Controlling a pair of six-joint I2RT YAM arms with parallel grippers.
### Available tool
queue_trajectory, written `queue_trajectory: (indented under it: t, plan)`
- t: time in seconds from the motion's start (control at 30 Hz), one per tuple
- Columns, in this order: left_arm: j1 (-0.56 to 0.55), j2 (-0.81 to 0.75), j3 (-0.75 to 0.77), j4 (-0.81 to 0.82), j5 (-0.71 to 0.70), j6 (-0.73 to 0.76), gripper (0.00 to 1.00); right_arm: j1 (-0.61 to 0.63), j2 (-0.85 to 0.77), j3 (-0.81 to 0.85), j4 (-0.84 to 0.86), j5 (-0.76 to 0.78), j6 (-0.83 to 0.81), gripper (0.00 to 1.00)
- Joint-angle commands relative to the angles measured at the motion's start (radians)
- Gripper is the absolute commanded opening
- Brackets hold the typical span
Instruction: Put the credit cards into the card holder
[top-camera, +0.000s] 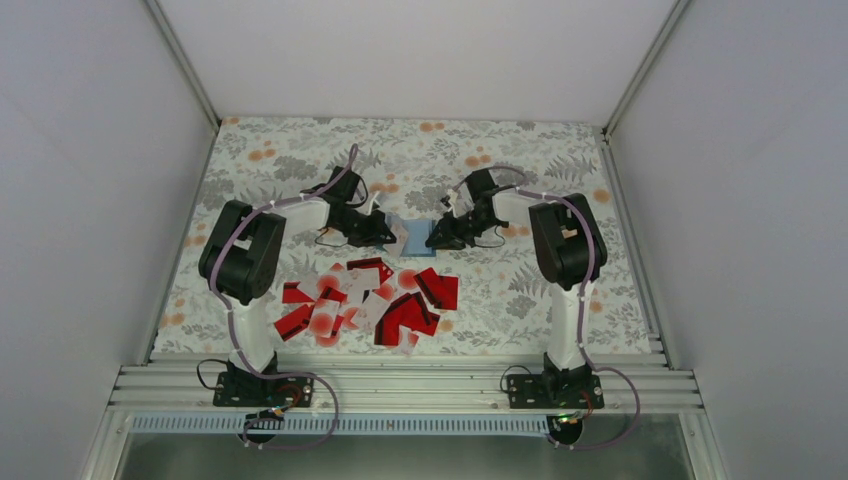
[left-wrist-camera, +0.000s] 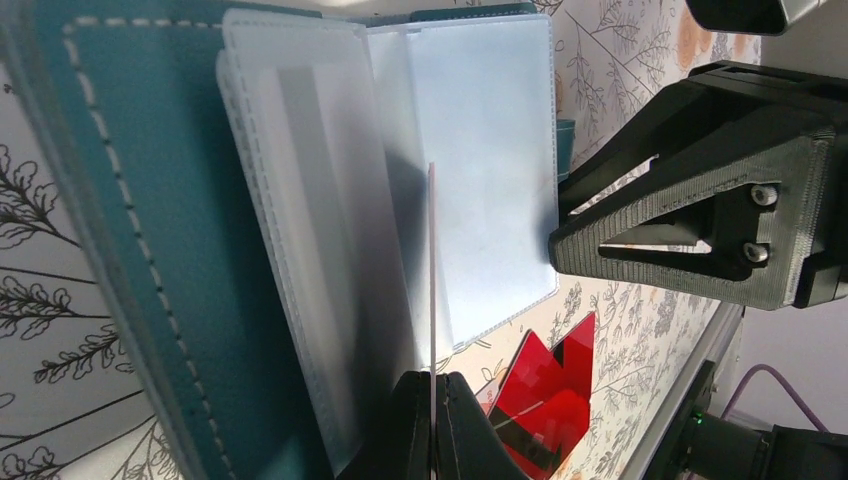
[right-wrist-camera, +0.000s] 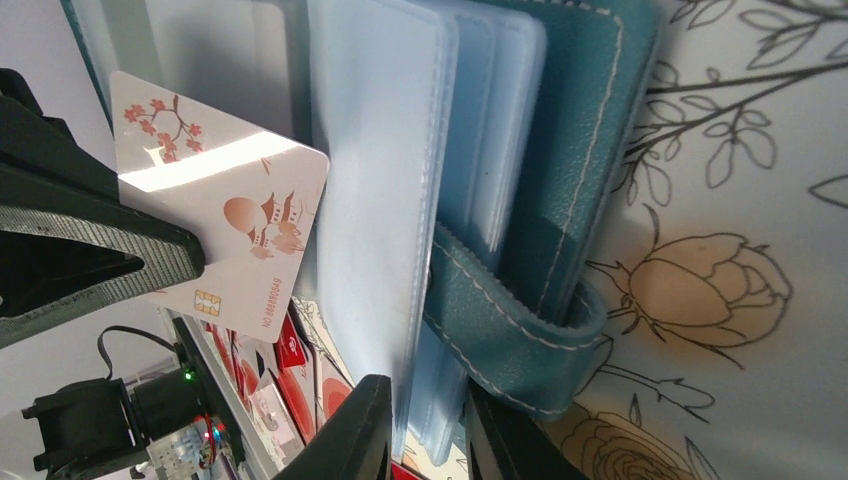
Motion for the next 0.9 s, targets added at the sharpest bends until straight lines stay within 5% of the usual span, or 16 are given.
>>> queue_trajectory:
  t: [0.0, 0.87]
  plan:
    - [0.004, 0.017, 0.012, 0.035, 0.023, -0.005, 0.02, 0.008, 0.028, -0.001, -0.003, 0.0, -0.022, 0.18]
    - [0.035, 0.089, 0.05, 0.09, 0.09, 0.072, 0.02, 0.009, 0.069, 0.0, -0.019, -0.001, -0.033, 0.13]
